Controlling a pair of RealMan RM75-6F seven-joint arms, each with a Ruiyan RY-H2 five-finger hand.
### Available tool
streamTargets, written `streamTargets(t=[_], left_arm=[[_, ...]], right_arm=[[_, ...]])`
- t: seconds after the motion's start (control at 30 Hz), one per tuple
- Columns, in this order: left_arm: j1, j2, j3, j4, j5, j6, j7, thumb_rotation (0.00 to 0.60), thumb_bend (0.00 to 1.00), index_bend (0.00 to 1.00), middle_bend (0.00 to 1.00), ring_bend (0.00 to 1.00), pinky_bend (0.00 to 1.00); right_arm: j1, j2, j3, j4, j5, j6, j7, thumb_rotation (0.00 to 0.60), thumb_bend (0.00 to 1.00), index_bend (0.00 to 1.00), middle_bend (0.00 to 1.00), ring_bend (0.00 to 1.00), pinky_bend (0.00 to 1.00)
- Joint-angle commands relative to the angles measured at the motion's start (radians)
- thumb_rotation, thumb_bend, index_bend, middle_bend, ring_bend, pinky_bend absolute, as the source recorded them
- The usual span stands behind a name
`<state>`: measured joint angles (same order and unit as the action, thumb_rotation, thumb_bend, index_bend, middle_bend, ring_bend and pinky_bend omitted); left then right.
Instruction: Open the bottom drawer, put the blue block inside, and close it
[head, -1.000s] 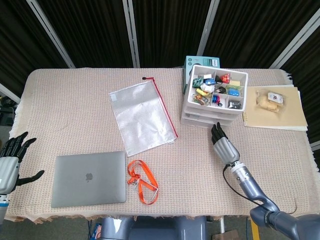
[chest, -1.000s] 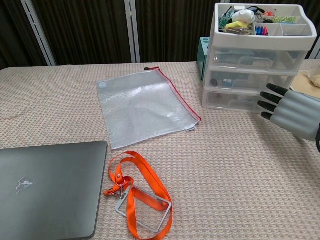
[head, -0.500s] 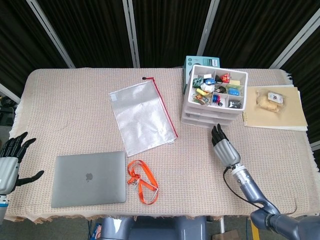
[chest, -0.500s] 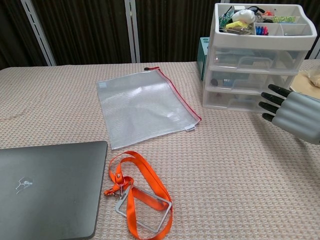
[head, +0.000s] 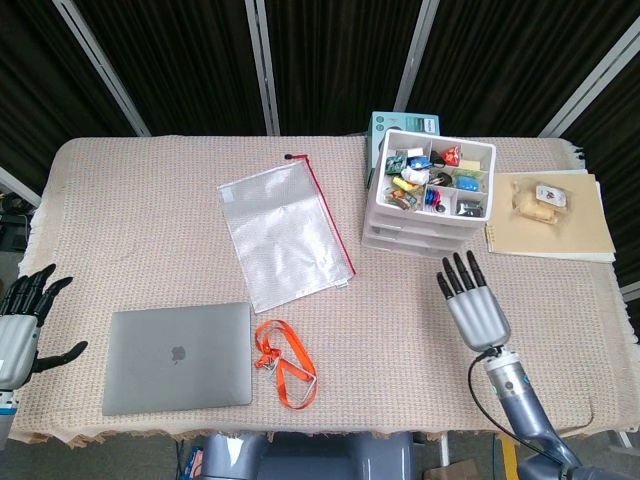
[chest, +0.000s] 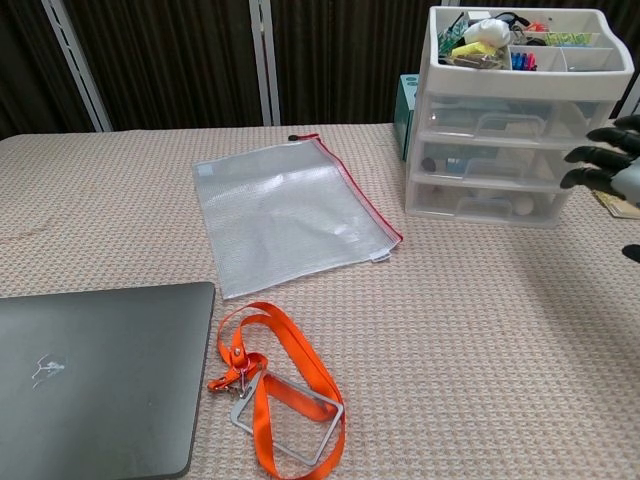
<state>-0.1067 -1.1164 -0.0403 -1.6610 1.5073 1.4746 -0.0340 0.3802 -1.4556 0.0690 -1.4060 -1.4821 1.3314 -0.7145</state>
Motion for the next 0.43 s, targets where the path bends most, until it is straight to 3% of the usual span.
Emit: streamTargets(t=[0.03, 0.17, 0.43], left_arm=[[0.0, -0.004, -0.003, 0.008, 0.002, 0.007, 0.008, 0.6, 0.19, 0.12, 0.0, 0.0, 0.0], [0.001, -0.007, -0.002, 0.026, 0.002, 0.009, 0.038, 0.6, 0.19, 0.1, 0.0, 0.0, 0.0], [0.003, -0.019, -0.001, 0.043, 0.014, 0.023, 0.076, 0.6, 0.19, 0.08, 0.0, 0.0, 0.0]], right_arm=[[-0.105, 0.141, 0.003, -0.222, 0.057, 0.08, 0.222, 0.6, 0.16, 0.17, 0.05, 0.0, 0.03], [-0.162, 0.208, -0.022, -0.308, 0.03, 0.134, 0.367, 0.6, 0.12, 0.12, 0.01, 0.0, 0.03], [-0.204, 0.229, -0.03, -0.319, 0.024, 0.158, 0.511, 0.6, 0.11, 0.06, 0.0, 0.0, 0.03]])
